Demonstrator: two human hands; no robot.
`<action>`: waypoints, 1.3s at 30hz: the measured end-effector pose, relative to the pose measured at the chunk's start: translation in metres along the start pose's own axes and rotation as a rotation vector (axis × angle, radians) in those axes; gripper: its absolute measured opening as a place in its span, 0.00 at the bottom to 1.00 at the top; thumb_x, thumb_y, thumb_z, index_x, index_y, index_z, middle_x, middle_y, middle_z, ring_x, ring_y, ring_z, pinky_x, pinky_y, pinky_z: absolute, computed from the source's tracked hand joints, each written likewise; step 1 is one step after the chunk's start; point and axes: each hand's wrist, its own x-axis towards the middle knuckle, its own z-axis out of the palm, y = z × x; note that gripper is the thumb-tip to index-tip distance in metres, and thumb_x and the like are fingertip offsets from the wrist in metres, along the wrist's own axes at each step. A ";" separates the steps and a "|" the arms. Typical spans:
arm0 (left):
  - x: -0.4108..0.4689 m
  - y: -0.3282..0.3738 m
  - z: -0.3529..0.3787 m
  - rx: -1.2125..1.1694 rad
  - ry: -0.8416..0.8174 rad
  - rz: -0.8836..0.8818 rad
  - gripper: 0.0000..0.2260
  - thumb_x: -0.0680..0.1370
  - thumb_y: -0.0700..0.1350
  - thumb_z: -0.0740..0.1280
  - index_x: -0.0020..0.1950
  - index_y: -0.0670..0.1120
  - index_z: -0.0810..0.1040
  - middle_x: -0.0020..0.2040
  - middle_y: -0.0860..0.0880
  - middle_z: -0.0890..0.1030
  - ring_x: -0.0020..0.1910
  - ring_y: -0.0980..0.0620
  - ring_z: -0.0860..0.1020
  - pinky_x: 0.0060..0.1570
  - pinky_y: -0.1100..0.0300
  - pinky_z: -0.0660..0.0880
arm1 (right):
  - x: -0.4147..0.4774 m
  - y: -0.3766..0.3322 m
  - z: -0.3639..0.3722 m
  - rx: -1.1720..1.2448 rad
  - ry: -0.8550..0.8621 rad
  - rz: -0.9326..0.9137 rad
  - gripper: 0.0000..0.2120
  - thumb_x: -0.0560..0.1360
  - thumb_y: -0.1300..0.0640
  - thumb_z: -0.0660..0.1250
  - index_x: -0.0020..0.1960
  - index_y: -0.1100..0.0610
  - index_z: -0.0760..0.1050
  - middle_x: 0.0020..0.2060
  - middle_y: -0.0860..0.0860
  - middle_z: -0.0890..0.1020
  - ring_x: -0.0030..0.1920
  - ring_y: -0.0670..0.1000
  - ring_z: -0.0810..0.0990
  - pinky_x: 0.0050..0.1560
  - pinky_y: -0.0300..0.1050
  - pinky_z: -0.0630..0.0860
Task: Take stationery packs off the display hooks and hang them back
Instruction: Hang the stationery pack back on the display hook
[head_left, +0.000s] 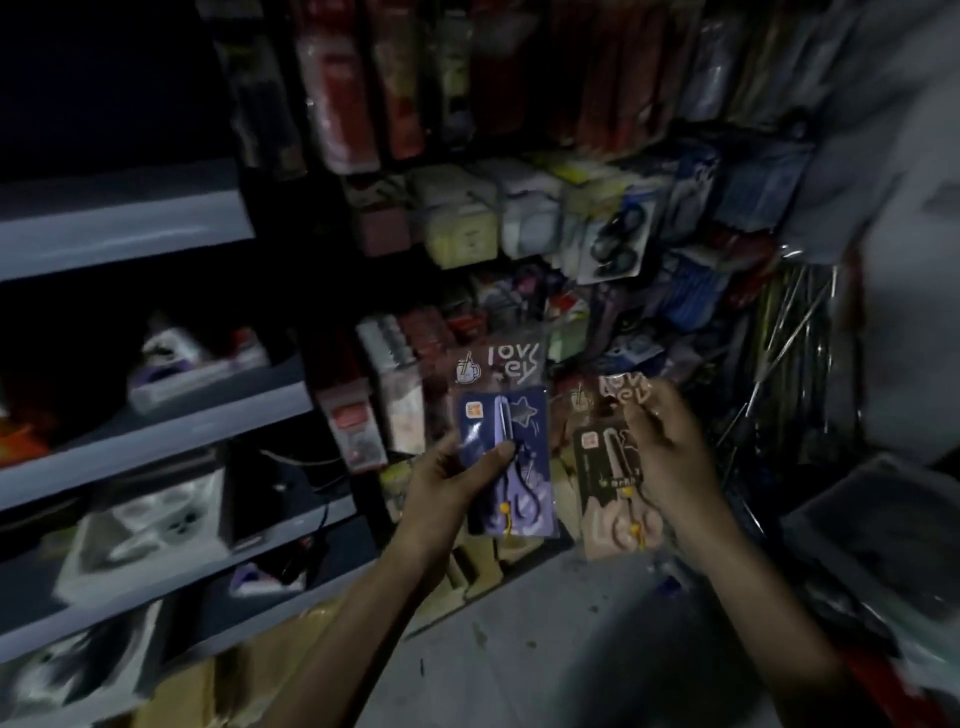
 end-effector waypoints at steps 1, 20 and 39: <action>0.014 0.001 0.013 0.004 -0.016 0.008 0.16 0.77 0.43 0.74 0.64 0.44 0.83 0.60 0.40 0.85 0.58 0.36 0.84 0.63 0.35 0.77 | 0.016 -0.001 -0.010 0.009 0.016 -0.012 0.10 0.85 0.59 0.61 0.59 0.45 0.74 0.57 0.50 0.81 0.56 0.50 0.80 0.54 0.47 0.75; 0.163 0.115 0.183 0.113 0.209 0.362 0.12 0.77 0.42 0.74 0.59 0.41 0.84 0.56 0.38 0.86 0.57 0.37 0.84 0.60 0.39 0.80 | 0.254 -0.097 -0.086 0.194 -0.480 -0.337 0.09 0.76 0.55 0.75 0.39 0.57 0.82 0.28 0.49 0.81 0.30 0.43 0.80 0.30 0.31 0.72; 0.172 0.369 0.095 0.374 0.446 0.909 0.11 0.76 0.46 0.76 0.50 0.38 0.84 0.45 0.42 0.87 0.47 0.43 0.86 0.46 0.49 0.82 | 0.298 -0.309 0.012 0.363 -0.457 -0.549 0.06 0.74 0.55 0.77 0.42 0.59 0.86 0.38 0.59 0.86 0.38 0.55 0.86 0.37 0.42 0.77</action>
